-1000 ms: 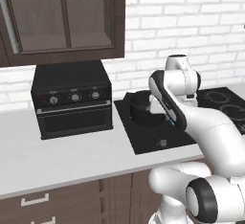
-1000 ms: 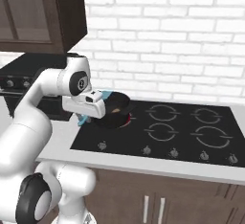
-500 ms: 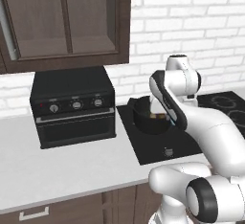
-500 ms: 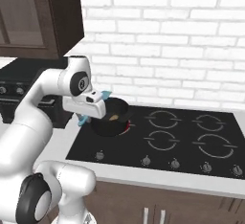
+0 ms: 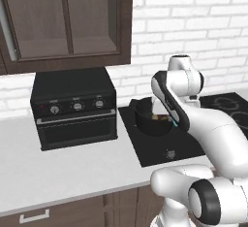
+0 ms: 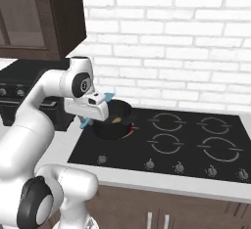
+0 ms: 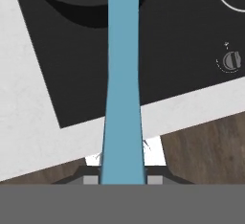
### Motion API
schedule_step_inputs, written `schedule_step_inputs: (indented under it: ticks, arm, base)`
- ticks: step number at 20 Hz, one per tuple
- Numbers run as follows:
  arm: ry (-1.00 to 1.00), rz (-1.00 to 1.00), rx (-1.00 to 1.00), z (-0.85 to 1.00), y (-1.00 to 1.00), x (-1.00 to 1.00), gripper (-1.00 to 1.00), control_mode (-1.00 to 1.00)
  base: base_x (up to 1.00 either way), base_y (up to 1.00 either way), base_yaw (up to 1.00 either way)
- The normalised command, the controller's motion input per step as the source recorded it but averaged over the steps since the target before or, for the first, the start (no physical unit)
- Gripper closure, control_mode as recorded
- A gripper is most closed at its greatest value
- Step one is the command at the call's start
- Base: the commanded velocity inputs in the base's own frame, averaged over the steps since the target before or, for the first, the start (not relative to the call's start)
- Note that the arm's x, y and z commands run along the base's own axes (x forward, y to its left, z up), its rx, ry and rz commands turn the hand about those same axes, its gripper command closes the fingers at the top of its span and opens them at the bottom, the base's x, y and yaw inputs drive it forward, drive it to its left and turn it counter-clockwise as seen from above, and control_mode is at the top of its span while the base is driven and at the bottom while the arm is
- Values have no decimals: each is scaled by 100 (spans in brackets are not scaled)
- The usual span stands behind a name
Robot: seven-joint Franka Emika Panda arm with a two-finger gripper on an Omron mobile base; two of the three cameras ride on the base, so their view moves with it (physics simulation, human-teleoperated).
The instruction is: Put the sweet potato and mushroom in the pot. Retrieve the spatula and lightly stir the vegetables in the pot.
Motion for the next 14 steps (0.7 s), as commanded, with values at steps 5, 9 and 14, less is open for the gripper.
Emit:
schedule_step_inputs:
  ticks: [5,9,14]
  arm:
    - [0,0,1,0,-3,1,100,-100]
    - [7,3,10,5,-18,8,100,-100]
    - [18,9,6,8,-9,10,100,-100]
  base:
    - [2,-7,0]
    - [0,0,0]
    - [0,0,0]
